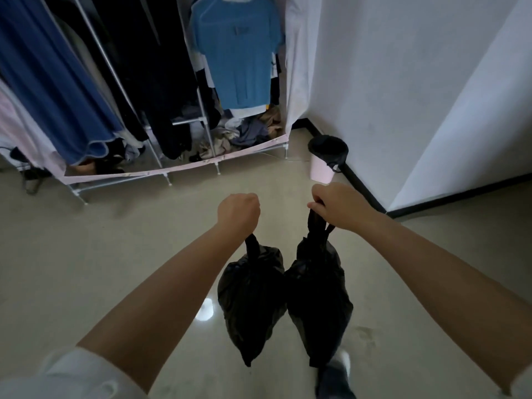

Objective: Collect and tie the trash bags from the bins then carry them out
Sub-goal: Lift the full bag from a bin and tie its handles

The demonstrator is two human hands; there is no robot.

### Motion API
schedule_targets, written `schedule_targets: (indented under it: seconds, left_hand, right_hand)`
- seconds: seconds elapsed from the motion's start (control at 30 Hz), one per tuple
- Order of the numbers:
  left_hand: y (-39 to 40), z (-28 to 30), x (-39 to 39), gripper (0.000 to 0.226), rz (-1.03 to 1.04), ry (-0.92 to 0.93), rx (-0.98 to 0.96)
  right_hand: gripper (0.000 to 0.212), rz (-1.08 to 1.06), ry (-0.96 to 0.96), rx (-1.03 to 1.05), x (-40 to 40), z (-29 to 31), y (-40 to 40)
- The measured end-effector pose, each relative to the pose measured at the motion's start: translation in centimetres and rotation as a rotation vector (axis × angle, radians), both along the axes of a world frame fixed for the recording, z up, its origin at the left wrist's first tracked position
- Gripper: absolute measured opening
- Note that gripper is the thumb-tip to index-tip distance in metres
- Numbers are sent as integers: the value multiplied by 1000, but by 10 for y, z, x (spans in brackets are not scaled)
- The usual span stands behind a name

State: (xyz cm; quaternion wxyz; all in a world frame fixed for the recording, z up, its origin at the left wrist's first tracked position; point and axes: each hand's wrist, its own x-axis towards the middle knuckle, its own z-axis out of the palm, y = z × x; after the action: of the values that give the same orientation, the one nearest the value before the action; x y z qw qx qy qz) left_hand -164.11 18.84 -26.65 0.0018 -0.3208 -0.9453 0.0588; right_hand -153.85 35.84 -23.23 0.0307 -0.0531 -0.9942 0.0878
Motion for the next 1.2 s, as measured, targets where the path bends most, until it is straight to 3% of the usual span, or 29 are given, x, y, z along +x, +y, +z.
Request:
schedule_targets:
  seconds: [0.23,0.43,0.9,1.2]
  left_hand:
    - [155,-35,-144,21,239,-128,74]
    - [250,-65,-254,26,316,-201,72]
    - [399,-150,-580,22,397,-370,22]
    - [429,-259,-748,26,589,-505,-62]
  right_hand:
    - [19,121,-123,-37,-148,-28,164]
    - [21,152,-243,-156,-280,-58,262]
    - [21,157,-428,-228,-632,-167,407]
    - [20,94,-535,-303,-819,-300,443]
